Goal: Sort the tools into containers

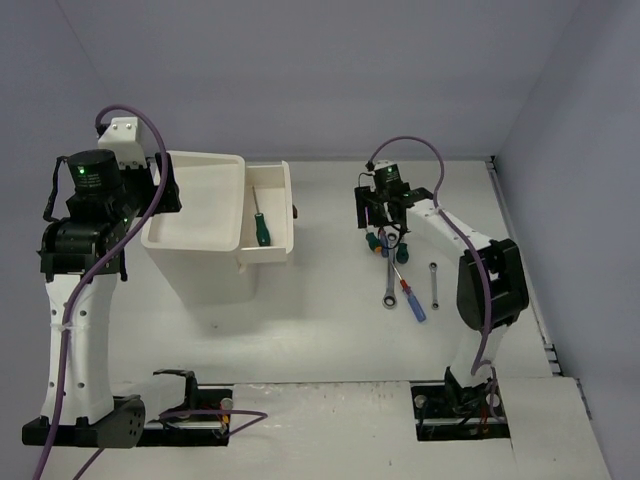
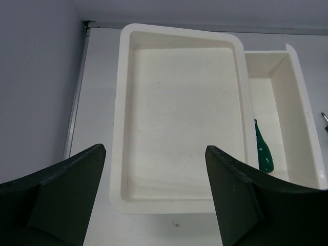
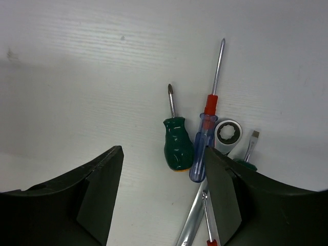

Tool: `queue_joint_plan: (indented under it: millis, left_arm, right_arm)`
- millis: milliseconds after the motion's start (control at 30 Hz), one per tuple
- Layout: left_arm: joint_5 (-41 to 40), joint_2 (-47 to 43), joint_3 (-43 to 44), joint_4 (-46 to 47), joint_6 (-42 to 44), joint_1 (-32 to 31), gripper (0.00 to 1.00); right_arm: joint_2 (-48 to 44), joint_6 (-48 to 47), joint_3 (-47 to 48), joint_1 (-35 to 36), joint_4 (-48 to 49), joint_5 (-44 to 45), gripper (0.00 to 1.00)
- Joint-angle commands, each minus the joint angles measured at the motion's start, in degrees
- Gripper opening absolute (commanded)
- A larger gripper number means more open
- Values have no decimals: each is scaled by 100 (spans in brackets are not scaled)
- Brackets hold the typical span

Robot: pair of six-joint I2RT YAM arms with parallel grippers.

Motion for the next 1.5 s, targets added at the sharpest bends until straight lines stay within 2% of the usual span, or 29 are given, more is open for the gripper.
queue_joint_plan:
  millis: [0,333,467,533,567,633,833,967,1233,1367,1467]
  left_arm:
    - [44,-28,250,219,-18,-43,75]
    - [31,25,234,214,-39,-48,75]
    - [24,42,253,219,-55,-45,75]
    - [17,34,269,227,-62,-44,75]
    - [2,33,269,227,-62,-43,75]
    - [-9,33,292,222,-53,-52,75]
    - [-27,62,422,227,-96,-43,75]
    - [-34,109,464,236,-126,-44,75]
    - [2,199,558,250,-178,-52,75]
    - [26,208,554,245,-186,-61,75]
    - [26,200,515,245,-187,-61,75]
  right_arm:
    - [417,-258,260,8,32,-10,60]
    - [1090,-320,330,26,32,-6,51]
    - [1146,-346,356,52,22,-42,38]
    - [1089,-338,348,69,23,5,27]
    - [1047,-321,355,86,24,39,17]
    - [835,-265,373,136,24,65,10]
    - [-289,193,742,340,26,333,0]
    - [-887,572,1263,1008,43,694,0]
    - [-695,1795,1930,2200,380,887,1]
    - [-311,2121,2207,2576,484,1032,10]
    - [-56,2211,2368,2735,540,1108,25]
